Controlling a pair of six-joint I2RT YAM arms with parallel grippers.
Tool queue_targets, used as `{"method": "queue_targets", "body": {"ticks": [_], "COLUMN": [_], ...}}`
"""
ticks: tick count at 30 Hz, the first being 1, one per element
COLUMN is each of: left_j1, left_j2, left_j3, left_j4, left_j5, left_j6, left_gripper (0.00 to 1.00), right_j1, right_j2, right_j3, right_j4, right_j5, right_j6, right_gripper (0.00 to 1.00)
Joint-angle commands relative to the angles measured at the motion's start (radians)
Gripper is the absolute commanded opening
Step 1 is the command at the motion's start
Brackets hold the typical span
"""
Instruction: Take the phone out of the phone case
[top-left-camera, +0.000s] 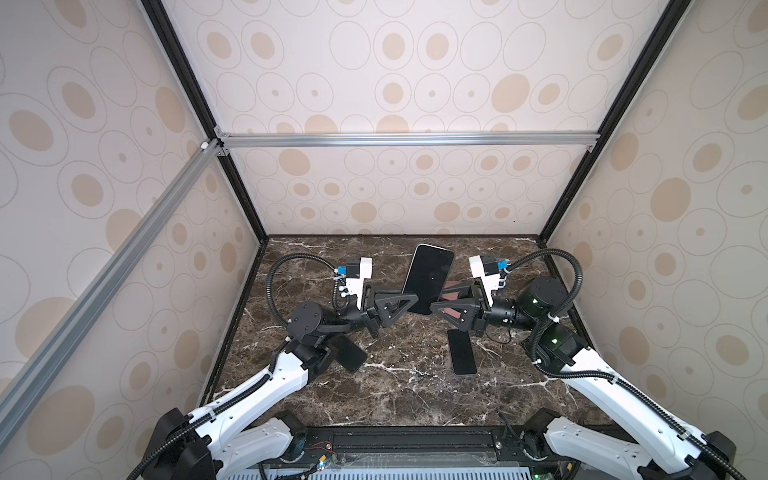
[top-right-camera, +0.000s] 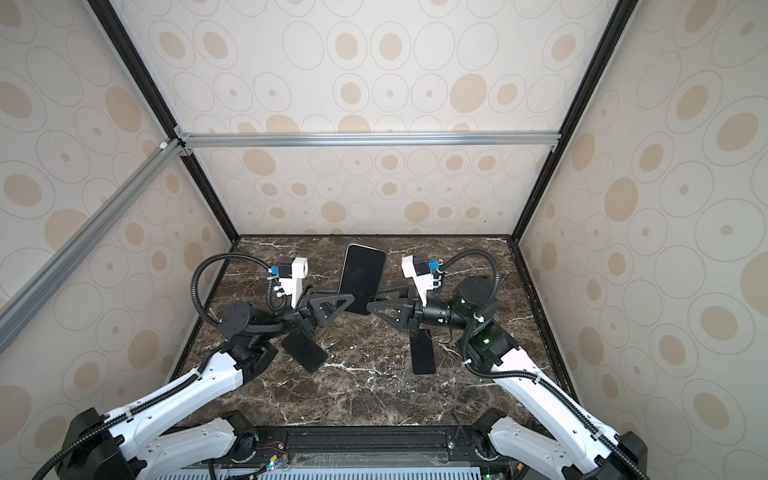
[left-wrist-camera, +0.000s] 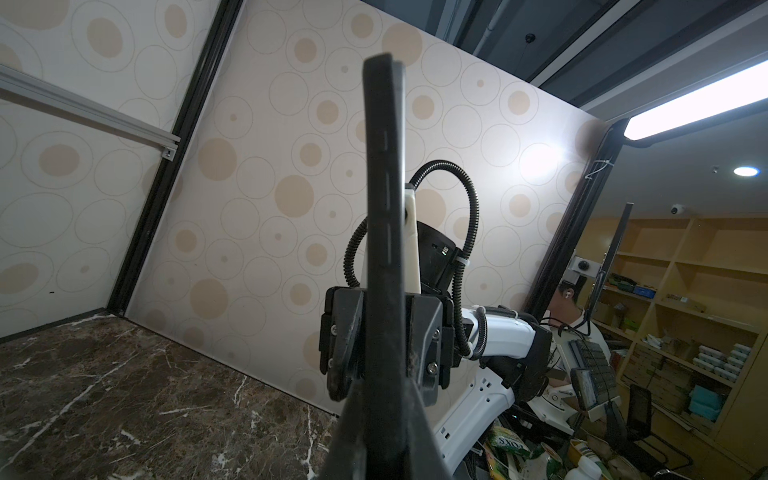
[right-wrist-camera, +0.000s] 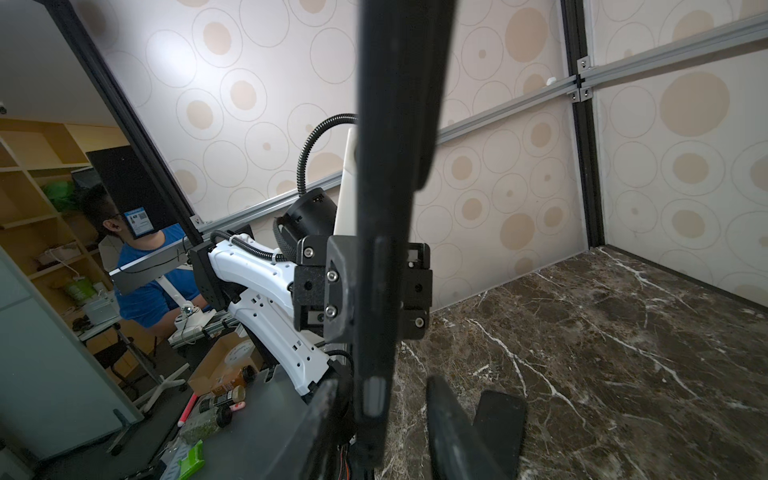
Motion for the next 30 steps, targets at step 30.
{"method": "queue_targets", "body": {"ticks": [30], "left_j1": [-0.016], "left_j2": [-0.013], "left_j3": [0.119], "left_j4": [-0.167], "left_j5": [0.017], "left_j6": [0.195], "left_gripper": [0.14], "right_j1": [0.044], "right_j2": [-0.017], "right_j3": [0.111], "right_j4": [-0.175], "right_j5": [0.012], "right_j6": [-0.143], "right_gripper": [0.00]}}
